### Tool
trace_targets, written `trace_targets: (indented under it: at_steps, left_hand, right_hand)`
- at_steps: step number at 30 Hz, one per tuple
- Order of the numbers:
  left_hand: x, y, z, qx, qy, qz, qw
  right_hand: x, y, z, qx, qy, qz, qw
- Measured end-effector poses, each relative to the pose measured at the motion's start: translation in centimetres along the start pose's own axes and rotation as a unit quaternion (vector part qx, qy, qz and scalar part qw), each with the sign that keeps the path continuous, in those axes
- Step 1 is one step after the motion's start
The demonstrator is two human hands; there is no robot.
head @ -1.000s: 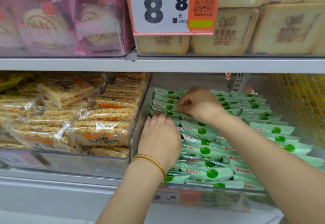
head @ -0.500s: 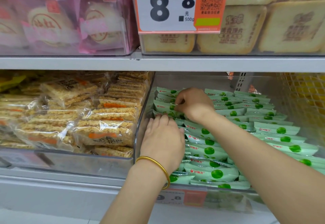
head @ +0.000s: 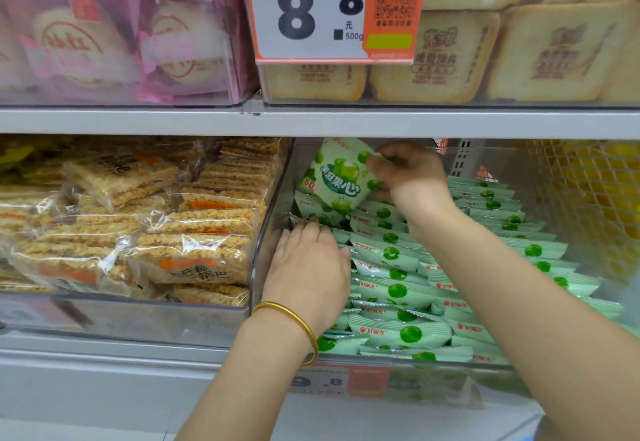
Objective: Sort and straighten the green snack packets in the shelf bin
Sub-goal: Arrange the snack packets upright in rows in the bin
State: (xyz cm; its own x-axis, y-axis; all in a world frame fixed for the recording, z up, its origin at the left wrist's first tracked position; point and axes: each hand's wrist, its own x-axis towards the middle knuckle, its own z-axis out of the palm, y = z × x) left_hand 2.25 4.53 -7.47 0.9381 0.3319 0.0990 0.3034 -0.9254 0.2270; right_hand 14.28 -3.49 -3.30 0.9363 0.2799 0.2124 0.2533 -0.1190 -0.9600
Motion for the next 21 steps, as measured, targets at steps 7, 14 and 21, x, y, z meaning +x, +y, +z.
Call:
trace_targets:
  at_steps: [7, 14, 21]
  left_hand:
    - [-0.8, 0.0, -0.2, -0.074, 0.065, 0.006, 0.995]
    - [-3.8, 1.0, -1.6, -0.25, 0.136, 0.025, 0.958]
    - [-5.8, 2.5, -2.9, -0.471, 0.043, 0.118, 0.873]
  right_hand:
    - [-3.0, 0.1, -4.8, 0.18, 0.049, 0.074, 0.98]
    - [-5.8, 0.8, -6.9, 0.143, -0.016, 0.055, 0.988]
    - [-7.5, 0.8, -6.7, 0.104, -0.064, 0.009, 0.993]
